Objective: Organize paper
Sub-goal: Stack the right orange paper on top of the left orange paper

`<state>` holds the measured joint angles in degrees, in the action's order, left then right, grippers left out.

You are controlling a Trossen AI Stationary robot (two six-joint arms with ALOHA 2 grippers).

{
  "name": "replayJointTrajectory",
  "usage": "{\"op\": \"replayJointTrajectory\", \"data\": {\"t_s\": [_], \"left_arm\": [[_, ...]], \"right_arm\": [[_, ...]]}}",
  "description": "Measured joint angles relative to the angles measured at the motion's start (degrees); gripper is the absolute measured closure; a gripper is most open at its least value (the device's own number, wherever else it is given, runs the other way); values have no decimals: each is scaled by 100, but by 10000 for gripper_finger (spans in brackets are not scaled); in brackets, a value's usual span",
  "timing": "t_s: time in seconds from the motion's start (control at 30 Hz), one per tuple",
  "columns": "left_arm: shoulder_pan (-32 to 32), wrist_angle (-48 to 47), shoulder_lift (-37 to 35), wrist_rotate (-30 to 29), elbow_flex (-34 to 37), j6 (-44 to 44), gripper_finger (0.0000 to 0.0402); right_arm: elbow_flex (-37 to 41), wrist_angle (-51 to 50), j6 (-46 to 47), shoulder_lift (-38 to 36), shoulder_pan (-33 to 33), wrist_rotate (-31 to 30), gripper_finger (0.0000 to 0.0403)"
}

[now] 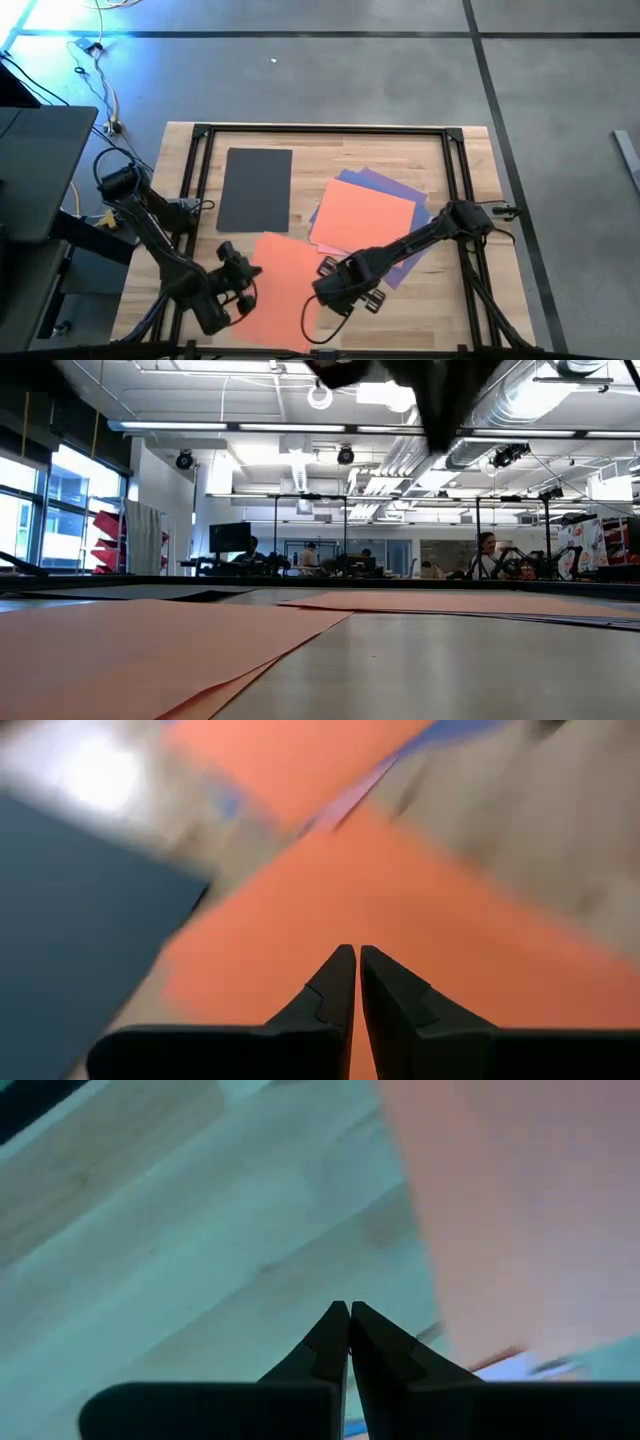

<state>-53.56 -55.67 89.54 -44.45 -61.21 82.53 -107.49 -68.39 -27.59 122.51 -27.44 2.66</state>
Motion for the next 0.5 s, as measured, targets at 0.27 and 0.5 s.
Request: {"op": "replayJointTrajectory", "data": {"t_s": [0.27, 0.5], "left_arm": [[47, -960, 211, 800, 669, 1876, 401], [384, -102, 530, 988, 1482, 2264, 401]], "right_arm": [[3391, 3029, 1899, -1914, -303, -1340, 403], [5405, 6907, 4803, -2541, -101, -1854, 403]]}}
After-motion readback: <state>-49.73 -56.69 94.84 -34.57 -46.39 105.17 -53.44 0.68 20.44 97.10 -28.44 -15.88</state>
